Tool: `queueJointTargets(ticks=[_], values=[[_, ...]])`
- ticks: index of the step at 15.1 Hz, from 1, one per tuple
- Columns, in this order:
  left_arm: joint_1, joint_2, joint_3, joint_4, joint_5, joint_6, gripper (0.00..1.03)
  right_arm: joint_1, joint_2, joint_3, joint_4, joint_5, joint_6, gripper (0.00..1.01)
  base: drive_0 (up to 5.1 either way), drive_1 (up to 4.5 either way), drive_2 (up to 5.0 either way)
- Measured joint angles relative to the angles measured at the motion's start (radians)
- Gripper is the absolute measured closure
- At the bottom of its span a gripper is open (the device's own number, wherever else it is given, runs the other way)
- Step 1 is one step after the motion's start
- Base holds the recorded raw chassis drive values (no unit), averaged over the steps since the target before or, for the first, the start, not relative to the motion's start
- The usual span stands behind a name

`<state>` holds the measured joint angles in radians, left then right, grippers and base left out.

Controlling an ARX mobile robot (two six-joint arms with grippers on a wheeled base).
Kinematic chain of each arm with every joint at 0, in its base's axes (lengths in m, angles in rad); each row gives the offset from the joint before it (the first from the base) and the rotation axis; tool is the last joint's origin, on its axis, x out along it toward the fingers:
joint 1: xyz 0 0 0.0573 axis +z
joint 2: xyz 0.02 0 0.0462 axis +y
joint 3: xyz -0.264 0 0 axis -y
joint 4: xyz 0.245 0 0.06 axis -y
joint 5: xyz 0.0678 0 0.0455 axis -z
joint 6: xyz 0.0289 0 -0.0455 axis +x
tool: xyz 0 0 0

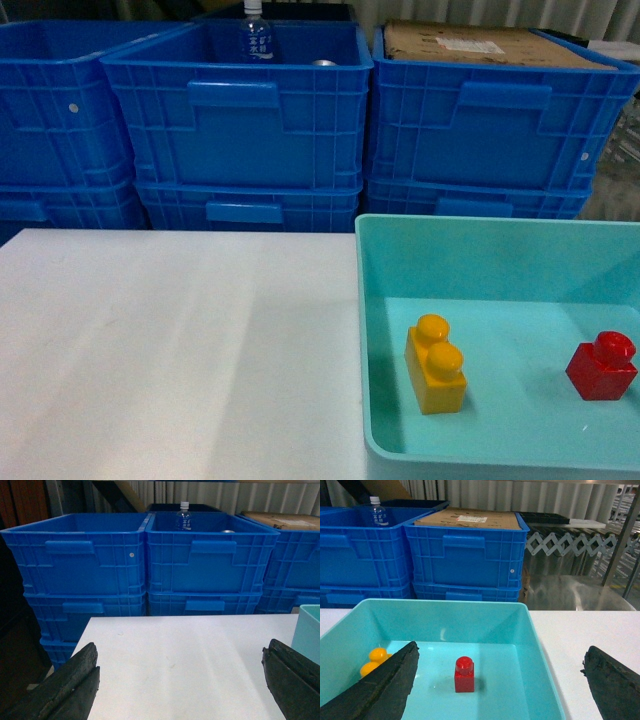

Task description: Pick red block from blue box to shelf

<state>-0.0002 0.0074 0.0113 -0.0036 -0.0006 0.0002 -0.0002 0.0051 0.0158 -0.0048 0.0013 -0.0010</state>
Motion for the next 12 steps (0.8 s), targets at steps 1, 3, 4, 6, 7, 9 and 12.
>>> queueJointTargets(ticks=[1,3,4,6,7,9,12], values=[[0.000,0.000,0.000,0.000,0.000,0.000,0.05,0.000,0.000,0.000,0.000,0.000,0.000,0.03,0.0,0.00,0.0],[0.000,0.000,0.000,0.000,0.000,0.000,0.05,-0.032,0.001,0.000,-0.003,-0.052,0.000,0.03,0.0,0.00,0.0],[0.000,0.000,0.000,0.000,0.000,0.000,0.05,-0.118,0.016,0.001,-0.006,-0.129,-0.001,0.03,0.0,0.00,0.0],[0.000,0.000,0.000,0.000,0.000,0.000,0.05,-0.184,0.092,0.006,0.035,-0.219,-0.003,0.03,0.0,0.00,0.0],[0.000,0.000,0.000,0.000,0.000,0.000,0.05,-0.165,0.174,0.019,0.101,-0.226,-0.005,0.03,0.0,0.00,0.0],[0.000,0.000,0.000,0.000,0.000,0.000,0.05,-0.088,0.366,0.069,0.260,-0.171,-0.013,0.03,0.0,0.00,0.0],[0.000,0.000,0.000,0.000,0.000,0.000,0.05,0.070,0.692,0.178,0.413,-0.043,-0.018,0.03,0.0,0.00,0.0]])
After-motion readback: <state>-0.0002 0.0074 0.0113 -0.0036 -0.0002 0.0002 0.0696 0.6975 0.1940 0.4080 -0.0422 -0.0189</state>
